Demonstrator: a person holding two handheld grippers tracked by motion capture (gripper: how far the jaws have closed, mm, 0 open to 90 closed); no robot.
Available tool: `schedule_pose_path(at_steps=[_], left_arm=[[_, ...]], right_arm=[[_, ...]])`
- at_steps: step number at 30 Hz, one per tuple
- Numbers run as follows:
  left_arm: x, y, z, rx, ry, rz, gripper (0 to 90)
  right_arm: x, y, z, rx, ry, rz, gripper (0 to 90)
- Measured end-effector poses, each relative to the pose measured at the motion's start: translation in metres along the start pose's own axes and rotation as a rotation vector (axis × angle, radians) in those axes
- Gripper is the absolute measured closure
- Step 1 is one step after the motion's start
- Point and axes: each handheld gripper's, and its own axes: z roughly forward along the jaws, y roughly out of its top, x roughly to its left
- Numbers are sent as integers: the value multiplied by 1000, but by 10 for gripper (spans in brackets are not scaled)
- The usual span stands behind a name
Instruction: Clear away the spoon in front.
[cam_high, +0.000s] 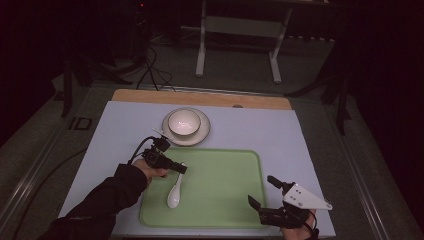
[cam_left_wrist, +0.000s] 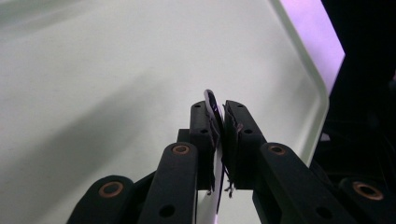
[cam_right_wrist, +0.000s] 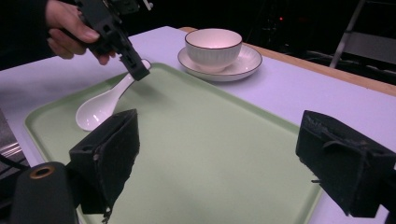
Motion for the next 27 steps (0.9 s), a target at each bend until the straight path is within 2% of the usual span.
schedule_pose_path(at_steps=[2, 4, 6, 7, 10, 12, 13, 19, 20, 22, 24, 27], left_arm=[[6, -1, 1, -14, 8, -19, 818], [12, -3, 3, -23, -1, -39, 817], [12, -3, 3, -23, -1, -39, 815], [19, -4, 4, -36, -3, -65, 815], [25, -5, 6, -60, 4, -84, 808], [27, -5, 7, -67, 16, -86, 810], [32, -7, 9, -76, 30, -99, 810], [44, -14, 11, -126, 58, -147, 791], [46, -16, 11, -133, 77, -156, 788], [50, -17, 10, -147, 88, -170, 787], [50, -17, 10, -147, 88, -170, 786], [53, -20, 7, -171, 126, -180, 759]], right_arm=[[0, 0, 0, 1, 2, -2, 132], [0, 0, 1, 4, 4, -1, 132], [0, 0, 1, 5, 6, -1, 132], [0, 0, 1, 5, 6, -1, 132], [0, 0, 1, 8, 9, -2, 132], [0, 0, 1, 8, 9, -2, 132], [0, 0, 1, 9, 10, -2, 132], [0, 0, 1, 11, 4, -4, 132], [0, -1, 1, 12, 5, -4, 132], [0, -1, 2, 14, 8, -6, 132], [1, 0, 2, 15, 9, -8, 132], [0, -1, 2, 18, 14, -3, 132]])
